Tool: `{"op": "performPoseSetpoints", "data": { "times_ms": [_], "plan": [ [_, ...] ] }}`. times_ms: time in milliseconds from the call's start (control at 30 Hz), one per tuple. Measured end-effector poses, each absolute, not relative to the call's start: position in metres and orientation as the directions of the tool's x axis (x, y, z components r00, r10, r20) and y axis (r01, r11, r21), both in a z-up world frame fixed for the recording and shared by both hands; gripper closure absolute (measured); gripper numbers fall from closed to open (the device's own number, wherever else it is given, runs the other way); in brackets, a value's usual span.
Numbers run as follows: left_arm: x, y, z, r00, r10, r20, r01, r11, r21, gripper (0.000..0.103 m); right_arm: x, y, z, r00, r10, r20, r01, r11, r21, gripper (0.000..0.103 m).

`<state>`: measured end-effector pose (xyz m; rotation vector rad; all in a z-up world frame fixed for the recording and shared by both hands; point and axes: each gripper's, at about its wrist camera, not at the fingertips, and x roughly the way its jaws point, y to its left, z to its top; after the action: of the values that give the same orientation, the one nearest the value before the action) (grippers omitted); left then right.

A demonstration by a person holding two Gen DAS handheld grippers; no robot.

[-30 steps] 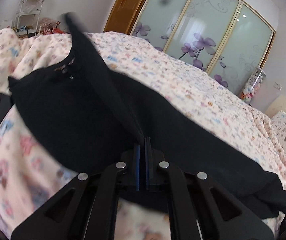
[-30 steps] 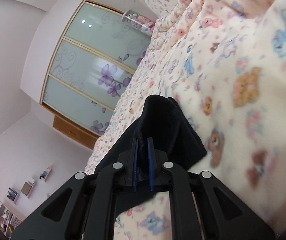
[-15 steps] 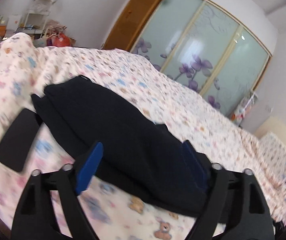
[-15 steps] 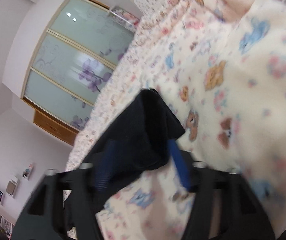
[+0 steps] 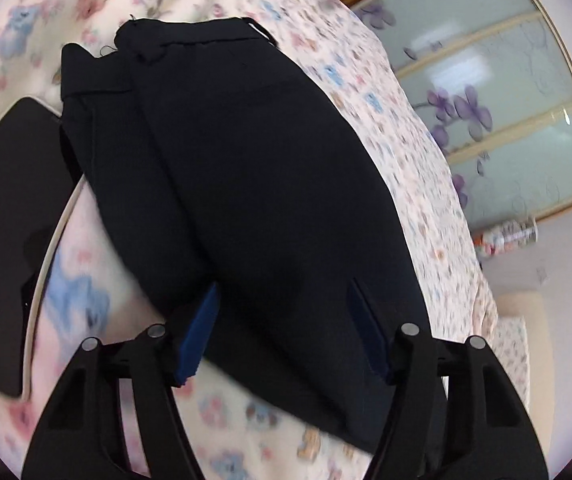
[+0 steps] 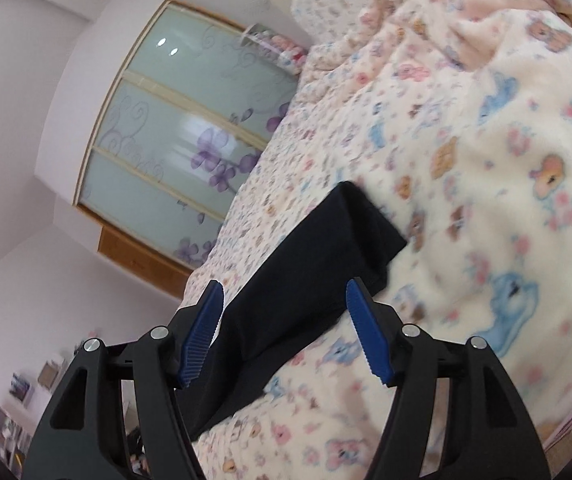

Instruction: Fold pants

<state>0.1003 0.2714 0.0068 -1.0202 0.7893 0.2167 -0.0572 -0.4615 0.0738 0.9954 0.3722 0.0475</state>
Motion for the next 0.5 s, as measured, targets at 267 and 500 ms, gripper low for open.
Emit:
{"op": "performPoseSetpoints", "data": {
  "times_ms": [267,500],
  "plan": [
    [0.102,0.275,0.032,0.745,-0.057,-0.665,-0.506,0.601,-0.619,0.098,-0.054,-0.44,0.088,0.913,0.29,-0.288,0.077,0.571,0.818,0.034],
    [0.08,0.277,0.013,0.736,-0.033,-0.677,-0.522,0.609,-0.597,0.093,-0.049,-0.452,0.072,0.903,0.347,-0.255,0.1,0.406,0.909,0.034]
  ]
}}
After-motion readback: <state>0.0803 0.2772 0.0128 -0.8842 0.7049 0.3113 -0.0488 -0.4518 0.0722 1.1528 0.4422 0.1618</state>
